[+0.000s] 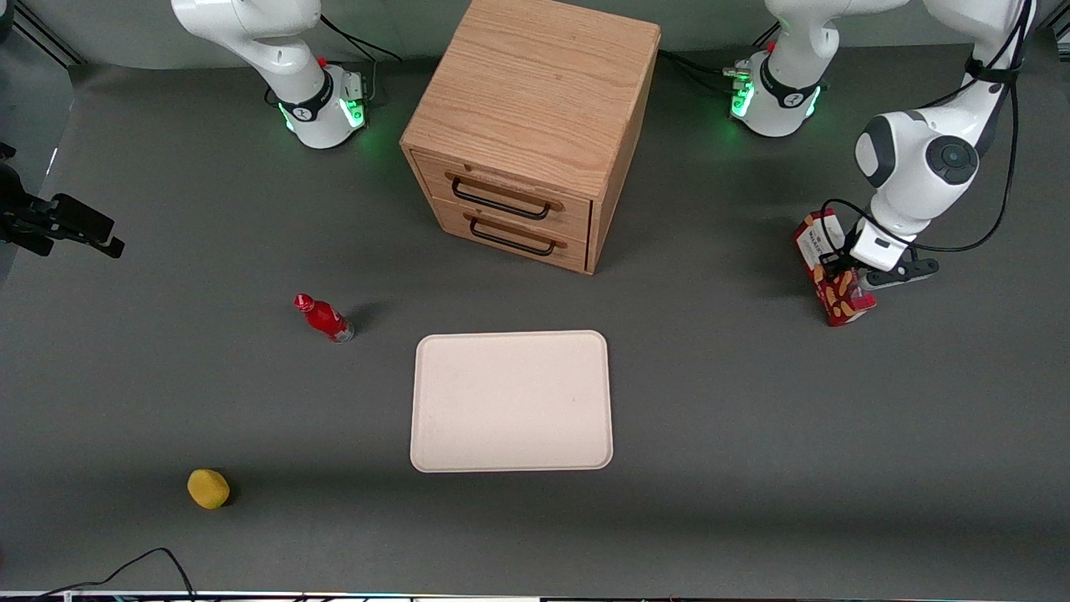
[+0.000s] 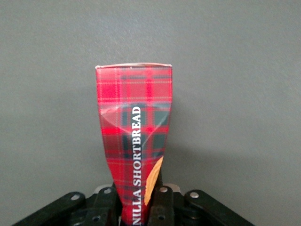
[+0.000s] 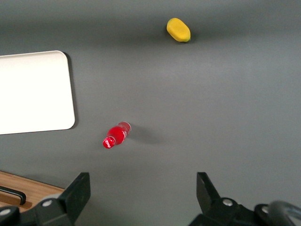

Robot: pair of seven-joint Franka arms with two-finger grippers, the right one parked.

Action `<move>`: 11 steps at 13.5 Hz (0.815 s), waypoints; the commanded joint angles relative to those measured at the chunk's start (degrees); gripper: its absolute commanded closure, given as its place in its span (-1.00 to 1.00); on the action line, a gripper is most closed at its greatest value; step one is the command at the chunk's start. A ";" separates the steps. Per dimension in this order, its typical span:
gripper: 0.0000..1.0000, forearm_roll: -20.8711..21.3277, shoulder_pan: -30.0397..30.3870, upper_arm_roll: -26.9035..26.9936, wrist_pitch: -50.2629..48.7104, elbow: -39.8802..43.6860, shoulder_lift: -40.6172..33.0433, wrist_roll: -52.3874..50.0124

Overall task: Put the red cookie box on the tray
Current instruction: 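Lift the cookie box upright with the left gripper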

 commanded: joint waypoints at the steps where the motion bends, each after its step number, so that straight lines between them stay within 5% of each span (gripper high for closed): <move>1: 1.00 -0.82 -1.99 -1.42 -14.52 1.42 -11.49 -1.76; 6: 1.00 -3.19 -2.08 -6.69 -56.97 30.65 -14.17 -5.38; 11: 1.00 -6.35 -2.26 -8.63 -70.84 50.12 -6.18 -9.41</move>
